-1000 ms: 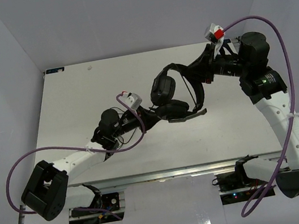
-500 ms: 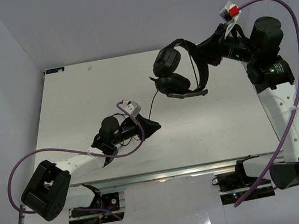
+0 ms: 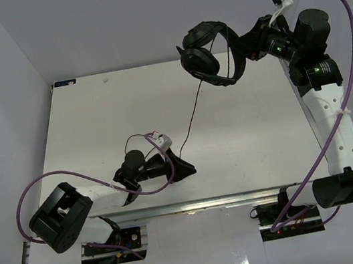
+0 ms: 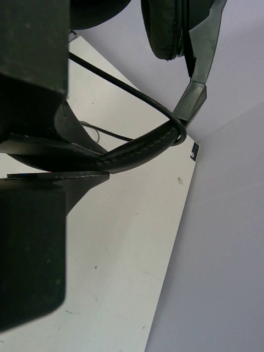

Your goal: Wrap the headphones

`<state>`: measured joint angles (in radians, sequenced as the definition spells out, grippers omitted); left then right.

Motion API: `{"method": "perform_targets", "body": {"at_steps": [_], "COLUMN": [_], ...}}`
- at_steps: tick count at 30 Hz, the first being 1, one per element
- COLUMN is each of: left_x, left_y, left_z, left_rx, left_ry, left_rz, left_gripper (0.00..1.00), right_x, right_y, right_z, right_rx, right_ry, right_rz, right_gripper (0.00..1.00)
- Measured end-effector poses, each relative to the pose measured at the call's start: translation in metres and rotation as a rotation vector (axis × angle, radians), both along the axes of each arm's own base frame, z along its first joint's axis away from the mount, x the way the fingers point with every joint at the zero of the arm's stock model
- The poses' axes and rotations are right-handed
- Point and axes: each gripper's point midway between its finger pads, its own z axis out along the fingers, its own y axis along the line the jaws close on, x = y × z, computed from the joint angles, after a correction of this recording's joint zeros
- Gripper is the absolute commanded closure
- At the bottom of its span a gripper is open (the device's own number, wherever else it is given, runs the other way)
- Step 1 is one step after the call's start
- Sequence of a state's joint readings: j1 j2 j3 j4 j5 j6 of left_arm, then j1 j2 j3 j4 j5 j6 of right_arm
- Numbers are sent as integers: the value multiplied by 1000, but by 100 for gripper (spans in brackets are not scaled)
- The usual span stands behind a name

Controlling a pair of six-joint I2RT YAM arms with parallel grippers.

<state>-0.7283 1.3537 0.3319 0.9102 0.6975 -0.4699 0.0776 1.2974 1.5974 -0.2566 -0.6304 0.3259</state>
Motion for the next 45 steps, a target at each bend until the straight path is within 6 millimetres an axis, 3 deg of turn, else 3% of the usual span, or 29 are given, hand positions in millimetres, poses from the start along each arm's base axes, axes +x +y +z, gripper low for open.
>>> {"method": "perform_targets", "body": {"at_steps": [7,10,14,20,27,30,34,37,42,45], "left_x": [-33,-42,-48,-45,-41,-39,-38,-38,-46,-53], "left_y": [-16,-21,-30,-27,-11,-6,-12,-17,-18,-25], "left_z": [-2,11,58,149,192,194,186,170,149,143], "left_rx": [15,25,6,-42,32,80,127,167,198,209], "left_ry": [15,-7,-80,-217,-276,-280,-255,-221,-157,-138], "left_rz": [-77,-87,-95,-57,-1,8,-19,-43,-84,-115], "left_gripper": [83,86,88,89,89,90,90,90,91,91], "right_x": [28,36,42,42,40,34,29,32,54,67], "right_y": [-21,-29,-30,-7,-11,-8,-1,1,12,21], "right_z": [-15,-17,-29,-87,-163,-186,-193,-183,-145,-134], "right_rx": [-5,-28,-93,-317,-617,-698,-696,-654,-575,-546], "right_ry": [63,52,21,7,-12,-20,-8,3,-27,-43], "right_rz": [-172,-248,-322,-326,-345,-328,-314,-333,-361,-368], "right_gripper": [92,92,92,92,92,92,92,92,92,92]}}
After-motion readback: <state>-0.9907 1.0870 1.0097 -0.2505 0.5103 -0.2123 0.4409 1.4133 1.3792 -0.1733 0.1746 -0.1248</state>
